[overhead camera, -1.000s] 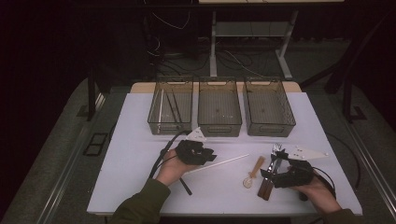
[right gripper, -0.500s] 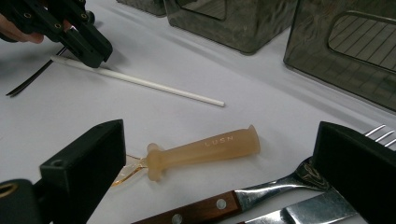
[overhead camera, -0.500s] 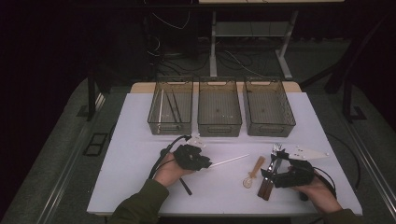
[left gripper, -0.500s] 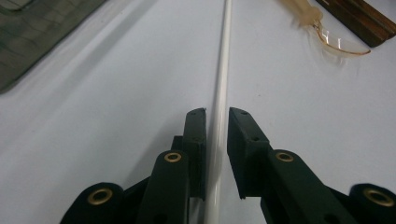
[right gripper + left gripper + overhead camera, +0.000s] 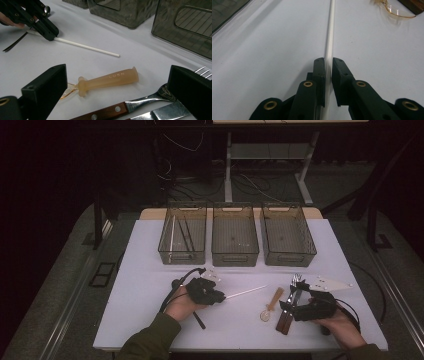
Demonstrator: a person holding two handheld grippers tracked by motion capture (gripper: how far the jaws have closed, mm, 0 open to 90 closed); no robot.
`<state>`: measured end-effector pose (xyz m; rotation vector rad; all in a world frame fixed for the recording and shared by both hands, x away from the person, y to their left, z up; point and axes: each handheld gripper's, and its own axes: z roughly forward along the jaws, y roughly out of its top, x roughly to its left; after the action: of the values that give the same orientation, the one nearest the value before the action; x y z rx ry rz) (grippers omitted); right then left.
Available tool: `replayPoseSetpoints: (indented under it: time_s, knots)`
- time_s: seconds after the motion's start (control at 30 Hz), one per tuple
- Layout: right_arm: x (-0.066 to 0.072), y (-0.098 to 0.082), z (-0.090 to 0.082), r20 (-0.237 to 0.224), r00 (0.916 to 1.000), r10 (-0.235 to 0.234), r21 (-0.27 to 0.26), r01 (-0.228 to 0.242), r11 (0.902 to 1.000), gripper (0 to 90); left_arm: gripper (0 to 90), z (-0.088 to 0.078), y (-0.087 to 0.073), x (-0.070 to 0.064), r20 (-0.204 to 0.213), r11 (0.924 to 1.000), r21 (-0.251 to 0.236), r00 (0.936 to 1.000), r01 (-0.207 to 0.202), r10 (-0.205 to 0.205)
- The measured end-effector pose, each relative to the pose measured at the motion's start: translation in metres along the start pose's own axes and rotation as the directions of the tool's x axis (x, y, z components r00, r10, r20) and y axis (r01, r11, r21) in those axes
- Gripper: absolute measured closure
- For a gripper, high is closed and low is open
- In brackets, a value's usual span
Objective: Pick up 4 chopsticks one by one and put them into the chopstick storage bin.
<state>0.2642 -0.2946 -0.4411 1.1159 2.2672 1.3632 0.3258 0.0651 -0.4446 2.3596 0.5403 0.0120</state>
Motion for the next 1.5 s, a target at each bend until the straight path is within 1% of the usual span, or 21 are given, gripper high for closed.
replayPoseSetpoints:
  time_s: [0.07,0.17,0.27,0.33,0.37,0.43,0.53,0.57,0.6,0.67,0.7,0.8,0.87,1.03,1.07,1.2,1.3,1.33,1.4,1.43,1.5]
  knots:
    - [0.0,0.0,0.0,-0.001,1.0,-0.001,0.001,0.001,1.0,3.1,80.5,0.0,-0.001,-0.002,-0.011,0.9999,-0.01,0.9999,-0.003,0.003]
    - [0.0,0.0,0.001,0.0,1.0,-0.003,0.001,0.003,1.0,3.1,82.7,0.001,-0.002,-0.002,-0.026,0.9991,-0.017,0.9989,-0.039,0.038]
    - [0.0,0.0,0.001,0.0,1.0,-0.001,0.002,0.001,1.0,3.1,83.7,0.001,-0.002,-0.002,-0.022,0.9988,-0.019,0.9988,-0.044,0.043]
    - [0.0,0.0,0.001,0.0,1.0,0.0,0.001,0.0,1.0,3.1,83.8,0.001,-0.002,-0.002,-0.018,0.999,-0.024,0.9991,-0.038,0.037]
    - [0.0,0.0,0.001,0.0,1.0,0.0,0.001,0.0,1.0,3.1,83.9,0.0,-0.003,-0.001,-0.009,0.9996,-0.024,0.9999,-0.014,0.014]
    - [0.0,0.0,0.001,0.0,1.0,0.001,0.001,-0.001,1.0,3.1,83.9,0.0,-0.004,0.0,0.005,0.9995,-0.032,1.0,0.003,-0.003]
    - [0.0,0.0,0.0,-0.002,1.0,0.002,0.001,-0.002,1.0,3.1,83.9,0.0,-0.003,-0.001,0.0,0.9996,-0.028,1.0,-0.008,0.008]
    - [0.0,0.0,0.0,-0.001,1.0,0.001,0.001,-0.001,1.0,3.1,84.0,0.0,-0.002,0.001,-0.006,0.9989,-0.023,0.9992,-0.04,0.04]
    - [0.0,0.0,0.0,-0.001,1.0,0.002,0.001,-0.002,1.0,3.1,84.0,0.0,-0.002,0.001,-0.008,0.9989,-0.024,0.9991,-0.041,0.041]
    - [-0.001,0.0,0.0,-0.001,1.0,0.0,-0.001,0.0,1.0,3.1,84.0,0.0,-0.002,0.0,-0.008,0.9993,-0.025,0.9996,-0.027,0.027]
    - [-0.001,0.0,0.0,-0.001,1.0,0.0,-0.002,0.0,1.0,3.1,84.1,0.0,-0.002,-0.001,-0.005,0.9995,-0.032,1.0,0.001,-0.001]
    - [-0.001,0.0,0.0,0.0,1.0,0.0,-0.001,0.0,1.0,3.1,84.1,-0.001,-0.001,0.0,-0.006,0.9997,-0.024,1.0,0.004,-0.004]
    - [-0.001,0.0,0.0,0.0,1.0,0.0,-0.002,0.0,1.0,3.1,84.1,-0.001,-0.001,0.0,-0.004,0.9989,-0.037,0.9996,0.029,-0.03]
    - [-0.001,0.0,0.0,0.0,1.0,-0.002,-0.003,0.002,1.0,3.1,84.1,-0.006,0.001,0.002,-0.007,0.998,-0.038,0.9987,0.051,-0.051]
    - [-0.001,0.0,0.0,-0.001,1.0,-0.001,-0.003,0.001,1.0,3.1,84.1,-0.007,0.001,0.003,-0.008,0.9983,-0.039,0.999,0.043,-0.043]
    - [-0.001,0.0,0.0,0.0,1.0,-0.001,-0.003,0.001,1.0,3.1,84.1,-0.013,0.002,0.004,-0.01,0.9957,-0.044,0.9966,0.081,-0.082]
    - [-0.001,0.0,0.0,0.0,1.0,-0.003,-0.003,0.003,1.0,3.1,84.0,-0.018,0.002,0.007,-0.011,0.9972,-0.053,0.9985,0.052,-0.053]
    - [-0.001,0.0,0.0,0.0,1.0,-0.002,-0.003,0.002,1.0,3.1,84.1,-0.02,0.003,0.006,-0.011,0.9962,-0.06,0.9979,0.063,-0.064]
    - [-0.001,0.0,0.0,0.0,1.0,-0.003,-0.003,0.003,1.0,3.1,84.0,-0.024,0.003,0.008,-0.012,0.9961,-0.07,0.9984,0.055,-0.056]
    - [-0.001,0.0,-0.001,0.001,1.0,-0.003,-0.002,0.003,1.0,3.1,84.0,-0.026,0.003,0.006,-0.012,0.9941,-0.079,0.997,0.075,-0.076]
    - [-0.001,0.0,-0.001,0.0,1.0,-0.002,-0.003,0.002,1.0,3.1,84.0,-0.03,0.004,0.008,-0.015,0.9935,-0.09,0.9973,0.07,-0.072]
